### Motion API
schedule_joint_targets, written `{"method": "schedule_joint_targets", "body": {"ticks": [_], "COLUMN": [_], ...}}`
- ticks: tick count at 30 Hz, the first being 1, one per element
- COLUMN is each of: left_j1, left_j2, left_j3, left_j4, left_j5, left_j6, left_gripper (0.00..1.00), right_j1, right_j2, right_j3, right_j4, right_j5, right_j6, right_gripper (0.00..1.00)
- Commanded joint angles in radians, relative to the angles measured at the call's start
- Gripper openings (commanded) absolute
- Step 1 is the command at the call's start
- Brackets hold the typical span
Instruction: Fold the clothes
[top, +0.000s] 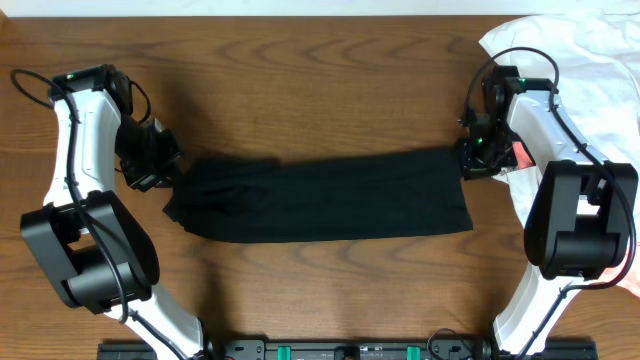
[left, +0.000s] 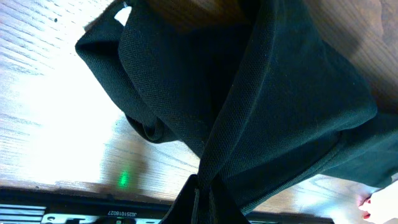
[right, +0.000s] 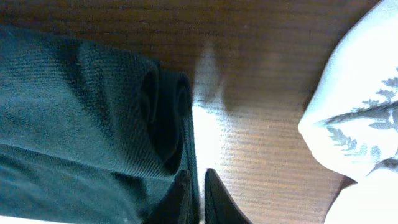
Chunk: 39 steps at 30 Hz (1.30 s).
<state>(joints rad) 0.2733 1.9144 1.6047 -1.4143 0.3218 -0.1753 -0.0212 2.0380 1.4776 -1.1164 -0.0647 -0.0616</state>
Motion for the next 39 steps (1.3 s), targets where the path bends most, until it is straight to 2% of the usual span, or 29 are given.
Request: {"method": "schedule_joint_targets", "body": {"ticks": [1,9,11,14,18,21,24,30,34,39], "left_j1": [0.004,0.004,0.004,0.004,0.004,0.004,0.004,0.004,0.004,0.004], "left_j2": [-0.027,-0.027,-0.027,-0.027,-0.027,-0.027,-0.027,-0.027,-0.027,-0.027], "left_j3": [-0.008,-0.008,-0.008,-0.008,-0.008,-0.008,-0.008,-0.008,-0.009,-0.009], "left_j4": [-0.009,0.002,0.005,0.009,0.014,0.021,0.022,0.029,0.028,0.029], "left_j5": [-0.02,-0.02,-0.02,-0.02,-0.02,-0.02,-0.02,-0.02,-0.02,-0.02], "left_j6": [0.017,0.017,0.017,0.017,0.017,0.017,0.017,0.017,0.017,0.017], "left_gripper": [0.06,0.06,0.06,0.06,0.06,0.06,0.06,0.06,0.06,0.06], "right_j1": [-0.006,-0.006,-0.003,0.008,0.026,0.047,0.071,0.129,0.153,0.16], "right_j2": [-0.005,-0.006,-0.006,-0.006,-0.005,-0.005,-0.003,0.011,0.016,0.016], "right_j3": [0.007,0.158,0.183,0.191,0.19,0.19,0.19,0.188,0.181,0.177], "right_j4": [0.027,-0.002,-0.003,0.002,0.015,0.029,0.04,0.043,0.051,0.05], "right_j5": [0.013,0.007,-0.015,-0.077,-0.155,-0.189,-0.191,-0.17,-0.097,-0.098], "right_j6": [0.001,0.031,0.03,0.005,-0.035,-0.052,-0.078,-0.253,-0.434,-0.65], "right_gripper": [0.04,0.16,0.22,0.35,0.37,0.49,0.54,0.6,0.64,0.69]}}
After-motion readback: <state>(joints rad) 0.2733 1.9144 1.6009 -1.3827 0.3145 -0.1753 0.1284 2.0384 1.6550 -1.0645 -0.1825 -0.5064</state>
